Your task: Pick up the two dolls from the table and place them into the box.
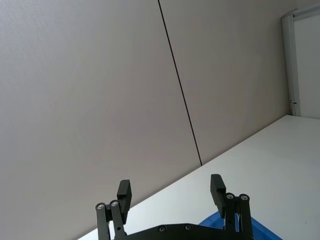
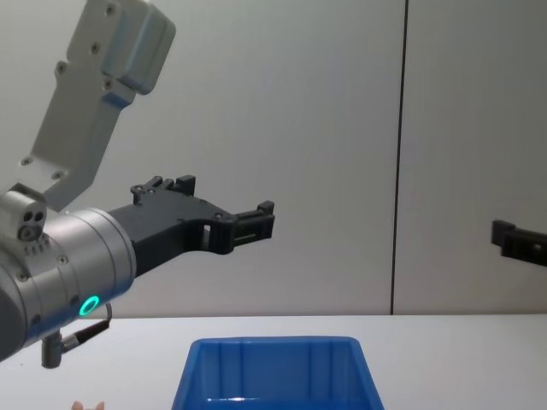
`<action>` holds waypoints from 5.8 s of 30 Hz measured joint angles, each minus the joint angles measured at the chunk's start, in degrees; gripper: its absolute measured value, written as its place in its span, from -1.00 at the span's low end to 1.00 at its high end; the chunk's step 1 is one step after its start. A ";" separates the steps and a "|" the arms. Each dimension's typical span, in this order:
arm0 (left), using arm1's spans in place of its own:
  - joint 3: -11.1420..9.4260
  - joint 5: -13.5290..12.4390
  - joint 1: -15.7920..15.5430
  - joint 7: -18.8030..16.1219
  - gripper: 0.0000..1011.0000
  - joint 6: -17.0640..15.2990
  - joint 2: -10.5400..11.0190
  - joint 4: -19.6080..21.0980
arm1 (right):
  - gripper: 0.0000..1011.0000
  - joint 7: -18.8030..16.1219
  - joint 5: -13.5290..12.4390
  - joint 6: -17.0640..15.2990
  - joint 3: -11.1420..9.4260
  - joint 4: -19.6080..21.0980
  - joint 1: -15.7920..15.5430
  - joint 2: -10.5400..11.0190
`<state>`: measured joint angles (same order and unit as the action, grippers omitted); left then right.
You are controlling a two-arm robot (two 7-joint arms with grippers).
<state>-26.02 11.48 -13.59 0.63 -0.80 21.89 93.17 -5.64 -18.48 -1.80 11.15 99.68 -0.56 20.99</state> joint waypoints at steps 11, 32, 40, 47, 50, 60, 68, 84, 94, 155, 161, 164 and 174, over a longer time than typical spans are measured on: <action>0.00 0.00 0.00 0.00 0.98 0.00 0.00 0.00 | 0.98 -2.97 -1.98 -2.11 -1.79 -1.17 -1.39 2.72; 0.00 0.00 0.00 0.00 0.98 0.00 0.00 0.00 | 0.98 -6.89 -2.81 -9.62 -2.83 -4.56 -4.67 5.87; 0.00 0.00 0.00 0.00 0.98 0.00 0.00 0.00 | 0.98 -7.39 -1.23 -10.75 -1.95 -7.15 -4.36 5.21; 0.00 0.00 0.00 0.00 0.98 0.00 0.00 0.00 | 0.98 -7.57 -0.21 -11.34 -1.23 -8.72 -3.67 4.33; 0.00 0.00 0.00 -0.01 0.98 0.00 0.00 0.00 | 0.98 -7.50 0.31 -11.74 -0.82 -9.65 -3.10 3.75; 0.00 0.00 0.00 0.00 0.98 0.00 0.00 0.00 | 0.55 -6.51 1.19 -12.81 -0.18 -11.39 -1.87 2.54; 0.00 0.00 0.00 -0.01 0.98 0.00 0.00 0.00 | 0.07 -5.57 1.39 -13.52 -0.07 -12.36 -0.94 1.90; 0.00 0.00 0.00 0.00 0.98 0.00 0.00 0.00 | -0.14 -5.30 0.79 -12.16 -0.45 -10.99 0.29 1.45; 0.00 0.00 0.00 0.00 0.98 0.00 0.00 0.00 | -0.14 -8.15 0.71 -9.52 -0.46 -8.46 1.97 0.94; 0.00 0.00 0.00 -0.01 0.98 0.00 0.00 0.00 | 0.98 -21.38 6.25 -9.50 6.78 -6.87 7.44 -4.25; 0.00 0.00 0.00 -0.01 0.98 0.00 0.00 0.00 | 0.98 -20.06 4.98 -9.35 5.61 -6.54 5.90 -2.33; 0.00 0.00 0.00 -0.01 0.98 0.00 0.00 0.00 | 0.98 -19.42 4.70 -9.35 5.14 -6.56 5.13 -1.43; 0.00 0.00 0.00 -0.01 0.98 0.00 0.00 0.00 | 0.98 -17.88 4.86 -9.57 4.46 -8.49 3.93 0.11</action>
<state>-26.02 11.48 -13.59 0.62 -0.80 21.89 93.17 -23.53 -13.62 -11.37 15.61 91.19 3.36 21.11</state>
